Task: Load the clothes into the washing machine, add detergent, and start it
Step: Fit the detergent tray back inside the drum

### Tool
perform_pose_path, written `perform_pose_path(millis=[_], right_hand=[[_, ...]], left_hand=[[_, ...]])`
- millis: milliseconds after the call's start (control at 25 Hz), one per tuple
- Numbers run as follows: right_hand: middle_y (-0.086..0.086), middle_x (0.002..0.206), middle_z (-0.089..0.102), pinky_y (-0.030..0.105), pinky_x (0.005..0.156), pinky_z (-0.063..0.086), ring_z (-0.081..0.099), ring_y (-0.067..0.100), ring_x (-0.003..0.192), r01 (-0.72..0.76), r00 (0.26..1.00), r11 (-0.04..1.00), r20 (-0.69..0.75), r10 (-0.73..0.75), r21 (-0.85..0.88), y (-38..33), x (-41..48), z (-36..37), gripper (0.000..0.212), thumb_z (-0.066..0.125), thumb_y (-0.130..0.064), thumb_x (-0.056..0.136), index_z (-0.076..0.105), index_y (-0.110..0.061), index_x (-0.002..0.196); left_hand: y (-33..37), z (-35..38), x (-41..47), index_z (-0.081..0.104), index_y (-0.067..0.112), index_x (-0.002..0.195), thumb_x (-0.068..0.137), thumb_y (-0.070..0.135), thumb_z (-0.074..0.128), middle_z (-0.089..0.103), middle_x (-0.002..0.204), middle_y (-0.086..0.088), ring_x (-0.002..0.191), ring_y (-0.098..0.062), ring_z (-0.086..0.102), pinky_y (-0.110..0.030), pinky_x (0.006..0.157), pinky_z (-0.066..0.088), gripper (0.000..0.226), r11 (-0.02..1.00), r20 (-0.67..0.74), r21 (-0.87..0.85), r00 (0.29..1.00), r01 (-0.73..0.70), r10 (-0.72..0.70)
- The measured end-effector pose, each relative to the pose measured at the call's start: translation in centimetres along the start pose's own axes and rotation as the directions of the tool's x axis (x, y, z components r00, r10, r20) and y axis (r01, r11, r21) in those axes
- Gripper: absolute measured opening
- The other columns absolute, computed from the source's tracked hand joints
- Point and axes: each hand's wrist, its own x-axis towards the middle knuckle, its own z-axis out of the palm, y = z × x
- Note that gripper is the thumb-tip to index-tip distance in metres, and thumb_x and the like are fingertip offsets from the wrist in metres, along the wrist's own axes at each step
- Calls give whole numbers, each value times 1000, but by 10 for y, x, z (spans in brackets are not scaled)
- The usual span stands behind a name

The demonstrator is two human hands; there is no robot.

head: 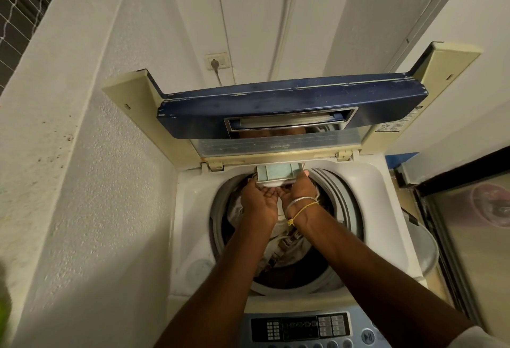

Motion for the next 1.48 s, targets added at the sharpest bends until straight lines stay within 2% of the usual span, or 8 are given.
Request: perform_pose_path(millis=[240,560,760,880,1160,1280,1400,1480], right_hand=[[16,91,64,43,86,56,63,28,74,-10,1000,1000,20,9,16,-10,2,14,32,44,-35,103,58,-6,96],[9,73,49,47,98,46,50,25,71,-43,999,999,29,43,13,-26,16,28,27,38,-23,98,46,-15,73],[11,95,52,52,105,40,49,29,93,-67,995,998,78,66,16,-29,23,33,18,35,-14,89,50,-12,80],[13,75,51,49,102,39,49,27,70,-71,992,996,110,65,52,-31,12,25,30,31,-18,100,46,-9,76],[16,94,66,37,65,56,65,29,79,-19,994,993,109,32,-120,-9,34,-6,44,31,-39,105,61,-7,101],[11,73,60,25,49,46,57,20,53,70,992,928,122,-27,-367,-1,27,-29,37,44,-32,104,59,-7,81],[10,61,57,23,45,43,49,17,44,247,966,814,197,-166,-525,16,22,-58,20,76,-16,85,61,-7,76],[9,57,61,24,50,46,52,18,48,341,940,719,229,-253,-605,22,15,-71,15,80,-7,77,66,-8,71]], left_hand=[[4,10,2,54,-5,118,106,21,37,53,120,-20,119,-35,52,-43,111,38,33,999,-16,-48,1000,1,-2],[8,19,16,51,-1,93,105,20,41,53,100,-18,109,-34,49,-48,113,37,26,992,15,-119,999,31,-29],[9,22,28,54,5,86,103,14,42,52,82,-10,94,-27,54,-49,108,44,22,985,38,-170,999,15,-9],[7,17,27,52,8,83,102,12,42,48,78,-8,76,-21,52,-38,98,49,22,992,55,-128,998,8,-1],[6,-5,22,49,-5,135,104,14,39,56,129,-21,124,-34,54,-41,108,40,37,992,109,123,994,6,-19],[9,-29,30,53,-7,129,103,15,42,59,120,-32,119,-33,61,-36,100,48,36,897,121,440,993,-52,-2],[10,-64,28,61,9,92,92,17,57,67,78,-6,64,-12,68,-23,60,53,9,720,167,673,983,-169,75],[5,-86,24,66,27,90,85,33,61,71,90,4,83,-15,68,-34,80,56,9,471,185,851,972,-232,145]])
